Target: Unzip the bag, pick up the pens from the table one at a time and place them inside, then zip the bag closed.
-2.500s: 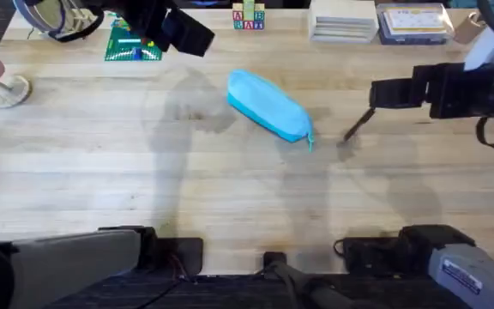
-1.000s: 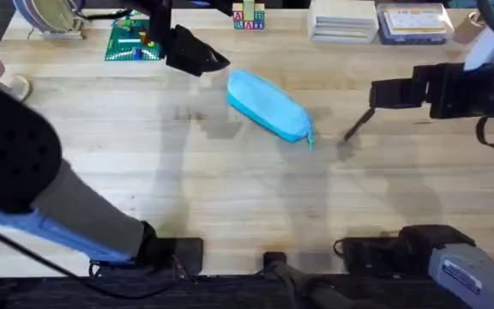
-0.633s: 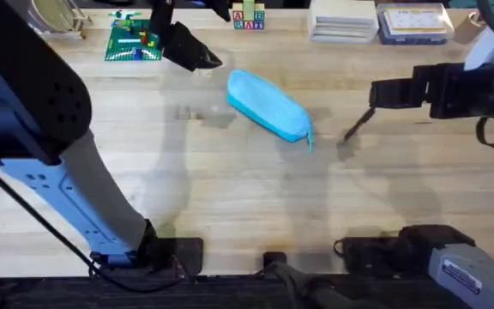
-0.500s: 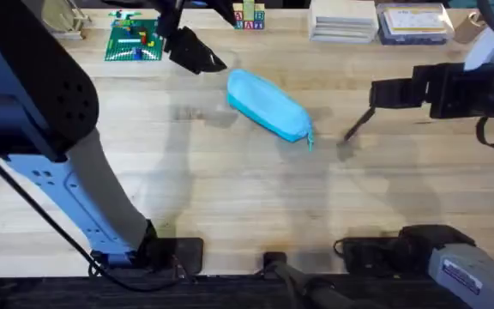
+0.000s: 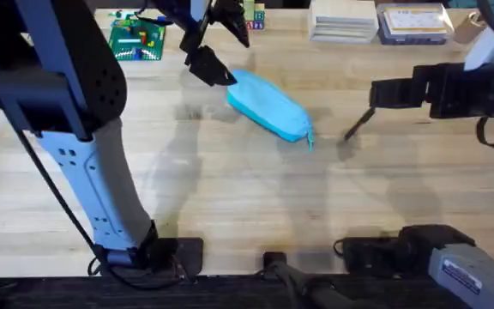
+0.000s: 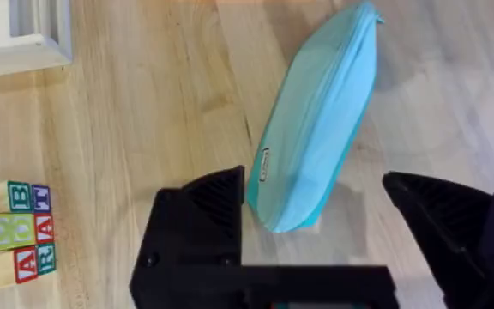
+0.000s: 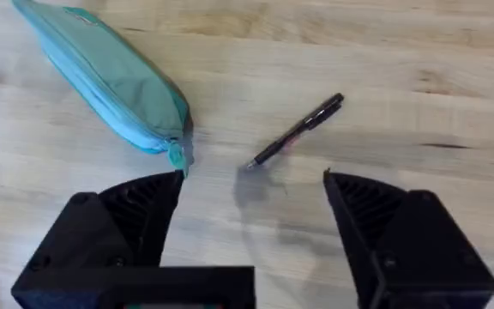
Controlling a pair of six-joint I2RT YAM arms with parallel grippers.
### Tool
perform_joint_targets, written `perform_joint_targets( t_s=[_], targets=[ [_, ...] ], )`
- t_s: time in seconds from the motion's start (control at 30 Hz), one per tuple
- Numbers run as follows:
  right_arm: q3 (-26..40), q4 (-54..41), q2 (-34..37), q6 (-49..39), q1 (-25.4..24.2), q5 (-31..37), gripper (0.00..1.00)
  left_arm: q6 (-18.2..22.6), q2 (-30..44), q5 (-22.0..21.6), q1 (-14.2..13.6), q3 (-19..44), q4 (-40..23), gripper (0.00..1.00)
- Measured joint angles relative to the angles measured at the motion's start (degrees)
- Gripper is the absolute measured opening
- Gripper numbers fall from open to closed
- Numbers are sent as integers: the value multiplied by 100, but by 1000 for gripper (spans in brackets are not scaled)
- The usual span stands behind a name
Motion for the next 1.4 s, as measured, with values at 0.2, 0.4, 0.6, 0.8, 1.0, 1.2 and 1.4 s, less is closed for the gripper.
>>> perform_joint_targets(
  t_s=[0.2,0.4,0.6,0.8,1.0,1.2,1.4],
  targets=[
    [0,0,2,0,0,0,998,6,49,-71,-2,0,409,991],
    [0,-9,0,0,0,0,998,17,49,-143,-2,0,597,991],
    [0,-20,0,0,0,0,997,17,49,-263,-2,0,569,991],
    [0,-22,2,0,0,0,997,17,49,-323,-2,-48,602,991],
    [0,-26,0,-2,0,0,998,17,49,-404,-2,-176,641,992],
    [0,-28,2,0,0,0,998,17,49,-424,-2,-446,733,992],
    [0,-29,2,0,0,0,997,17,49,-431,-2,-554,764,992]
  ],
)
